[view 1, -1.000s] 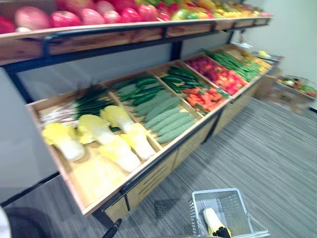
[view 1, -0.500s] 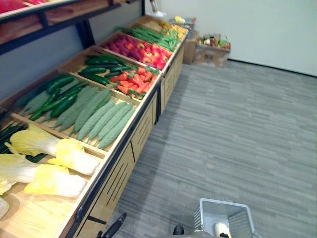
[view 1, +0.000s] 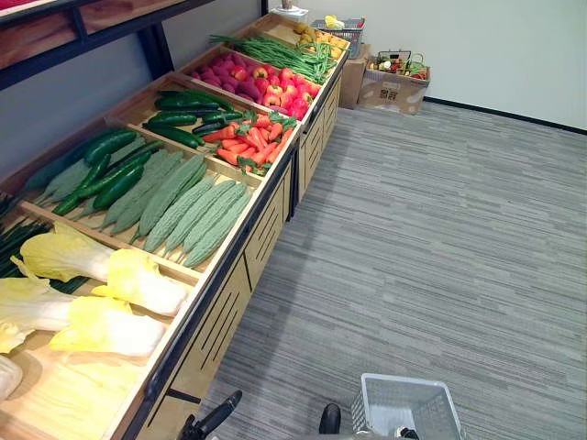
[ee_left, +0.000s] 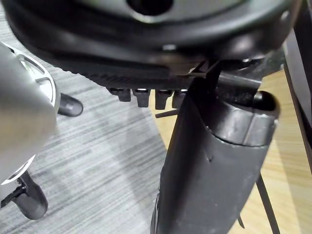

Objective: Pick vegetable in the basket

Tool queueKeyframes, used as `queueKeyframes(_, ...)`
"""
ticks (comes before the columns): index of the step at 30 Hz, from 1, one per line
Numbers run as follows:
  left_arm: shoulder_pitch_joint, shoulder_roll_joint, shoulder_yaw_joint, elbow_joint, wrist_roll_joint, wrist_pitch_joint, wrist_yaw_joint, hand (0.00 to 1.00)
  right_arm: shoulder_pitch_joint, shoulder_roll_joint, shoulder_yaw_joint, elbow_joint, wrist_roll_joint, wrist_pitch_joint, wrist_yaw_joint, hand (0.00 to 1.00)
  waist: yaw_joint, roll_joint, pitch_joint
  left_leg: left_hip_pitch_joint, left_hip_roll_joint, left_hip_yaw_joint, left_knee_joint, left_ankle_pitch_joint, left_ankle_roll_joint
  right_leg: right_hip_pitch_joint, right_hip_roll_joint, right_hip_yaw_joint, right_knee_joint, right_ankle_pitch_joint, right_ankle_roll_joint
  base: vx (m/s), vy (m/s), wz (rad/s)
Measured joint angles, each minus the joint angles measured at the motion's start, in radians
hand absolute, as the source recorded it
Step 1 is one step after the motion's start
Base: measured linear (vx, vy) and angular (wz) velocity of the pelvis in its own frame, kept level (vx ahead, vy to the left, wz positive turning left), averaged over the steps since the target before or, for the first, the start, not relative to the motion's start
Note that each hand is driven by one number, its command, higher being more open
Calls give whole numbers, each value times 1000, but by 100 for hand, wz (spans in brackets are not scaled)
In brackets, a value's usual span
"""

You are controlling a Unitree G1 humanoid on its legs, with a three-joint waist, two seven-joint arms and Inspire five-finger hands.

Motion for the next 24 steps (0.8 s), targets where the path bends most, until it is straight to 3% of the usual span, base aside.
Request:
queueKeyframes(2, 6, 19, 23, 15, -5, 8, 2, 100, -3, 2, 8, 0, -1, 8, 3, 0, 0, -28, 2, -81, 36, -39, 278, -3, 7, 9, -18, 47, 30, -22, -8, -10, -83, -38)
queueKeyframes(3, 6, 15, 42, 16, -3, 4, 2, 100, -3, 1, 10, -2, -2, 7, 4, 0, -1, -24, 8, -135, 53, -81, 402, -5, 51, 8, -17, 58, 50, -32, -17, -47, -41, -73)
queueKeyframes(4, 10, 0, 70, 16, -8, 0, 4, 100, -6, -11, 22, -8, -6, 8, 6, 0, 14, -5, 19, -224, 61, -204, 565, -45, 81, 4, -7, 106, 89, -54, -14, -97, 32, -131)
queueKeyframes(5, 33, -12, 69, 16, -10, -3, 4, 100, -14, -30, 36, -7, -36, 8, 12, 0, 37, 13, 24, -240, 32, -269, 523, -102, 61, -4, 8, 180, 111, -60, -11, -128, 75, -162)
queueKeyframes(7, 61, -25, 69, 14, -22, -9, -1, 100, -14, -34, 37, -13, -62, 7, 32, 0, 36, 26, 21, -245, 5, -329, 371, -107, 65, 0, 34, 245, 102, -59, -8, -66, 79, -159)
queueKeyframes(8, 74, -41, 73, 18, -23, -14, -1, 100, -1, -46, 47, -38, -66, 4, 45, 0, 50, 69, 22, -254, 29, -379, 259, -74, 70, 9, 86, 294, 107, -55, 4, 19, 54, -153)
queueKeyframes(9, 83, -46, 78, 19, -26, -17, -2, 100, -3, -51, 47, -39, -76, 4, 44, 0, 61, 75, 16, -246, 44, -356, 260, -69, 69, -21, 93, 298, 172, -76, -12, 82, 57, -131)
queueKeyframes(10, 86, -33, 91, 11, -25, -19, -14, 100, 3, -40, 50, -41, -80, -4, 38, 0, 43, 43, 12, -234, 40, -327, 247, -66, 65, -54, 74, 304, 322, -169, -13, 128, -7, -54)
queueKeyframes(11, 72, -24, 91, 12, -16, -18, -19, 100, 20, -25, 54, -40, -80, -6, 36, 0, 38, 20, 14, -212, 29, -317, 216, -59, 58, -45, 61, 298, 310, -199, -5, 139, -31, -19)
queueKeyframes(13, 78, -21, 90, 14, -13, -19, -22, 100, 60, -18, 74, -42, -77, -5, 39, 0, 40, 9, -5, -172, 13, -312, 128, -35, 41, -25, 50, 285, 261, -195, 2, 121, -62, 6)
queueKeyframes(14, 87, -22, 88, 16, -13, -23, -23, 100, 79, -15, 78, -47, -80, -8, 39, 0, 37, 7, -30, -146, -1, -310, 48, 8, 35, -25, 39, 274, 248, -194, 3, 132, -51, 13)
queueKeyframes(18, 84, -40, 77, 15, -26, -47, -23, 100, 89, -28, 78, -47, -91, -10, 38, 0, 34, 23, -40, -110, -11, -314, -58, 98, 14, -21, 30, 237, 246, -207, 13, 140, -34, 28)
queueKeyframes(19, 49, -16, 7, 16, -44, -69, -29, 100, 69, -38, 119, -18, -127, -2, 16, 0, 38, -5, -56, -63, -45, -328, -119, 111, 28, 44, 3, 211, 161, -187, 31, 55, -5, 11)
queueKeyframes(24, 49, -16, 7, 16, -44, -69, -30, 100, 69, -38, 119, -18, -127, -2, 16, 0, 40, -5, -56, -67, -45, -329, -119, 111, 28, 45, 2, 206, 160, -187, 31, 0, 0, 1)
